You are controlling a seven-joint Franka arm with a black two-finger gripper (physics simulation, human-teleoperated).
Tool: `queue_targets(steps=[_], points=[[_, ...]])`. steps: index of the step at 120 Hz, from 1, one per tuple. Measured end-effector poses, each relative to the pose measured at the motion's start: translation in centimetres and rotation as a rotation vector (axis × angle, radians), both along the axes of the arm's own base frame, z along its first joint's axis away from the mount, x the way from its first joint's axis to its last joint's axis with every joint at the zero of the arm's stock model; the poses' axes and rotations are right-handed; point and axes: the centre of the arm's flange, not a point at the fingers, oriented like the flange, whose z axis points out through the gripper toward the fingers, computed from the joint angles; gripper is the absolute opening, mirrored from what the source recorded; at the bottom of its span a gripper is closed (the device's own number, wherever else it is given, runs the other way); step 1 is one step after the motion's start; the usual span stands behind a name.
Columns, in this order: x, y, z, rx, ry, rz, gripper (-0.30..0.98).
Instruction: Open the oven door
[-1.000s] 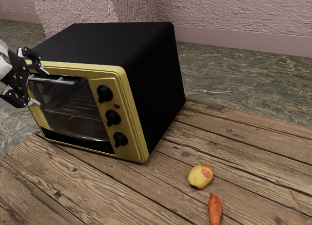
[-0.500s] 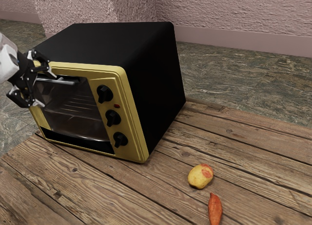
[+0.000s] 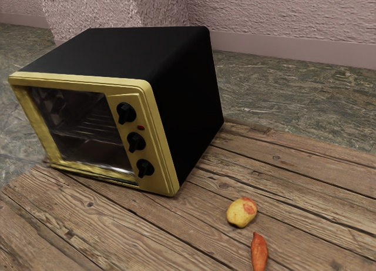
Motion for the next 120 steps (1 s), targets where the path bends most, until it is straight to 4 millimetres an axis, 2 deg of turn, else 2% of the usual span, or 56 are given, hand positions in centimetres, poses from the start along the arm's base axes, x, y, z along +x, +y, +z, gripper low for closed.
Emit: queue_targets(steps=[2,4,7,10,13,16,18,21,24,29,34,39,42,46,56,66,78,88,100,120], points=[[-0.8,-1.7,3.7,0.046,-0.024,-0.007,0.66],[1.0,-4.1,8.1,0.111,-0.011,-0.033,0.66],[5.2,-7.3,13.5,0.191,0.03,-0.073,0.66],[10.2,-9.0,16.1,0.209,0.082,-0.11,0.66],[17.0,-8.7,16.3,0.16,0.15,-0.169,0.67],[23.6,-8.1,15.2,0.091,0.214,-0.234,0.67],[28.7,-8.2,13.5,0.034,0.267,-0.292,0.67],[35.8,-9.3,10.2,-0.04,0.351,-0.381,0.67],[40.8,-10.6,7.3,-0.11,0.416,-0.443,0.67],[45.6,-12.7,3.5,-0.207,0.499,-0.493,0.68],[48.5,-14.6,0.1,-0.267,0.579,-0.487,0.68],[51.5,-16.5,-4.7,-0.329,0.682,-0.471,0.68],[52.5,-17.1,-6.8,-0.355,0.726,-0.442,0.68],[53.3,-17.0,-8.5,-0.385,0.759,-0.384,0.68],[53.3,-15.2,-10.0,-0.438,0.773,-0.19,0.68],[52.2,-15.9,-10.2,-0.462,0.763,-0.007,0.68],[52.0,-17.6,-10.3,-0.503,0.737,0.134,0.68],[52.0,-18.2,-10.3,-0.542,0.712,0.238,0.68],[52.0,-17.9,-10.3,-0.59,0.68,0.357,0.69],[51.9,-16.4,-10.4,-0.663,0.627,0.536,0.7]])
